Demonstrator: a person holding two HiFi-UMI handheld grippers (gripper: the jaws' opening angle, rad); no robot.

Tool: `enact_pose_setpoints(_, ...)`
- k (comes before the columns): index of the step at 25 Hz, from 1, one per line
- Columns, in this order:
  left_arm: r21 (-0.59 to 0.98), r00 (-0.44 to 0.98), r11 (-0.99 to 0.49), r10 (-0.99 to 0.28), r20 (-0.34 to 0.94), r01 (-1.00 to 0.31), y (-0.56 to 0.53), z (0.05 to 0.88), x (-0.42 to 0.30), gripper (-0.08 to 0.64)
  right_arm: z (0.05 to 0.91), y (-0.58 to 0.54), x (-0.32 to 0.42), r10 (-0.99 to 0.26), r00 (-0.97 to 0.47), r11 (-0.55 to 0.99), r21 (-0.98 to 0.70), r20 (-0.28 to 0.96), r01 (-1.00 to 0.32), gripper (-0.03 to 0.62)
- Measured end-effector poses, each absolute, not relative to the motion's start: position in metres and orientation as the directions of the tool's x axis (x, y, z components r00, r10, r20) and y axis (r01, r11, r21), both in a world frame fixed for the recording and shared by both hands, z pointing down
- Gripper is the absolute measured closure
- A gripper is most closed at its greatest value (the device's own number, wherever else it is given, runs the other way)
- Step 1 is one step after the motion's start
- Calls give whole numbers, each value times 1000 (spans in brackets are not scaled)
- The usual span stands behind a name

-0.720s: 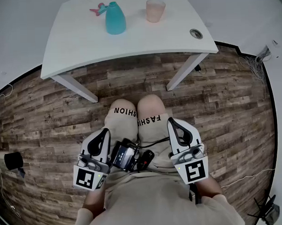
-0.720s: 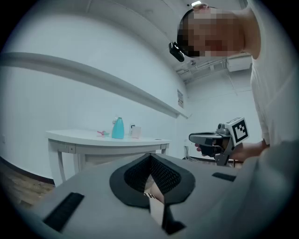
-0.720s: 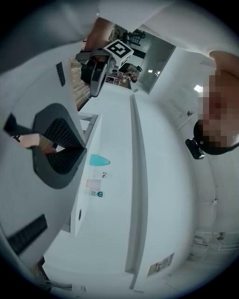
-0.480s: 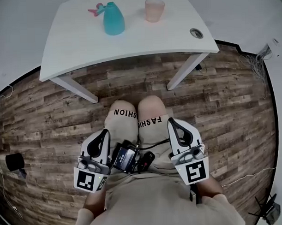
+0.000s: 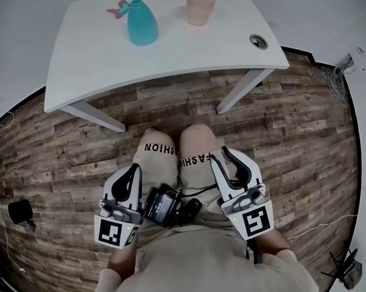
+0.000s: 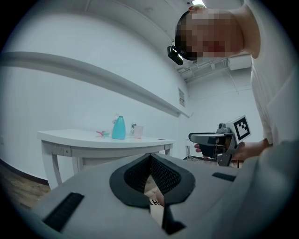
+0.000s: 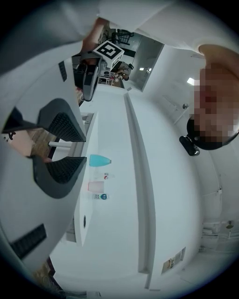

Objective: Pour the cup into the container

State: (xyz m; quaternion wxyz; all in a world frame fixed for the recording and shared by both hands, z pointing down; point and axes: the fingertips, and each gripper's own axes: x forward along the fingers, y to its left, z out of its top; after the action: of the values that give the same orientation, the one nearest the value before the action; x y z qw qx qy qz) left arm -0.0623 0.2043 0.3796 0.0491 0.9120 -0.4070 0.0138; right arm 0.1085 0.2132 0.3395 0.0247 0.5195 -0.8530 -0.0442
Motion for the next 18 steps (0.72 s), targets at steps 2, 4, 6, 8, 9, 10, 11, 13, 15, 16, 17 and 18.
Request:
enact_pose_setpoints(2,78,668,-663,-741,68,-744,195,378,-60,554,339,205,108,-886,-464,462,95,0,-882,508)
enact_pose_setpoints(4,74,669,-665,-739,72,-743,186,375,-58,554,337,196,108,-884,-467,465,94,0,-880,508)
enact_pose_setpoints(6,64,672,-669,-737,75,-741,177,372,-56,554,335,189,108,-883,-469,467,95,-2,-879,508)
enact_pose_setpoints(8,51,675,-673,-734,74,-738,169,367,-53,554,332,181,109,-882,-471,468,96,-3,-878,508)
enact_pose_setpoints(9,45,676,-675,-733,73,-737,166,365,-51,554,330,177,109,-882,-471,469,97,-3,-878,508)
enact_pose_setpoints(10,38,677,-676,-732,72,-736,162,362,-50,554,328,173,110,-882,-472,470,97,-4,-878,508)
enact_pose_setpoints(11,32,678,-678,-731,70,-734,158,360,-49,554,327,169,111,-881,-472,470,97,-4,-877,508)
enact_pose_setpoints(13,27,682,-682,-728,68,-731,150,357,-46,554,324,161,113,-880,-474,472,98,-3,-876,508)
enact_pose_setpoints(15,25,688,-688,-723,67,-725,141,355,-42,554,322,153,115,-880,-475,473,100,-1,-876,508)
enact_pose_setpoints(16,23,691,-691,-720,66,-722,137,355,-40,554,322,149,116,-880,-474,472,101,0,-876,508)
enact_pose_setpoints(17,21,694,-694,-717,65,-720,133,354,-37,554,321,144,118,-881,-473,471,102,2,-876,508)
enact_pose_setpoints(18,18,696,-696,-715,64,-718,128,353,-35,554,321,140,119,-882,-472,470,103,3,-877,508)
